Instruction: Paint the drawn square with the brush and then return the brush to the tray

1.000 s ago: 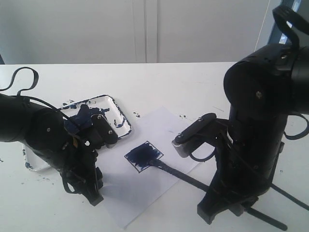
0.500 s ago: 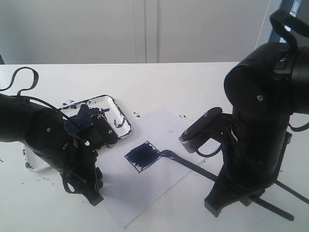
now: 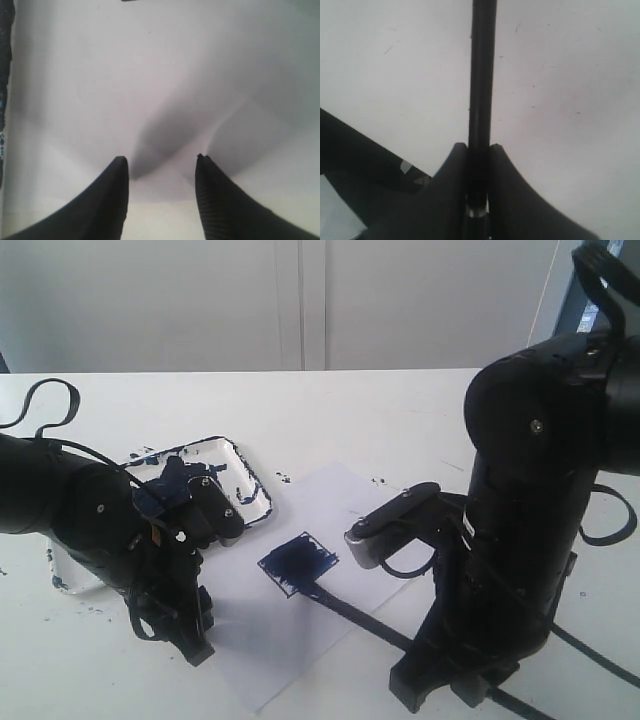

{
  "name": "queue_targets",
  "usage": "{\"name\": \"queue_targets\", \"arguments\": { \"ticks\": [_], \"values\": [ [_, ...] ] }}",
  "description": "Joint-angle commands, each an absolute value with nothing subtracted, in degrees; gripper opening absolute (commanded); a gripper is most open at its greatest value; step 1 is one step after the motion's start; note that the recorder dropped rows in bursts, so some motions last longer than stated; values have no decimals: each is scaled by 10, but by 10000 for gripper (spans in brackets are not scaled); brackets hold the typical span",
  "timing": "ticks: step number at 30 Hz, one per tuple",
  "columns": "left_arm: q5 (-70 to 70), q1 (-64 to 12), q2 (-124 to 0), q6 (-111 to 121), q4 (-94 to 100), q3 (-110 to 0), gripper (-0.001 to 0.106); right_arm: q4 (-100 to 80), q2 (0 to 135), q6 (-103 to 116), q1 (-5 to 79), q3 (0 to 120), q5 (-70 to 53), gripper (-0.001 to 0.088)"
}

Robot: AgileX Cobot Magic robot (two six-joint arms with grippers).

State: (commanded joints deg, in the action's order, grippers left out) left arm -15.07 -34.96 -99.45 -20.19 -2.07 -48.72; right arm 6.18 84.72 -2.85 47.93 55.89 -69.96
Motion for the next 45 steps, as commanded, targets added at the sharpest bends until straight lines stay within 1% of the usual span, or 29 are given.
{"name": "queue_targets", "arguments": {
  "ticks": [14,24,34,45],
  "values": [
    [-151,-350,-995,-202,-21,-487,479,57,847,-37,479,560,-700,0],
    [-157,-350,-995,-202,-21,-487,479,45,848,-32,479,589,-700,0],
    [-158,-350,-995,-202,-21,-487,479,44,894,-28,479,589,-700,0],
    [-157,-350,-995,-202,-21,-487,479,41,898,-28,479,587,-700,0]
  ]
}}
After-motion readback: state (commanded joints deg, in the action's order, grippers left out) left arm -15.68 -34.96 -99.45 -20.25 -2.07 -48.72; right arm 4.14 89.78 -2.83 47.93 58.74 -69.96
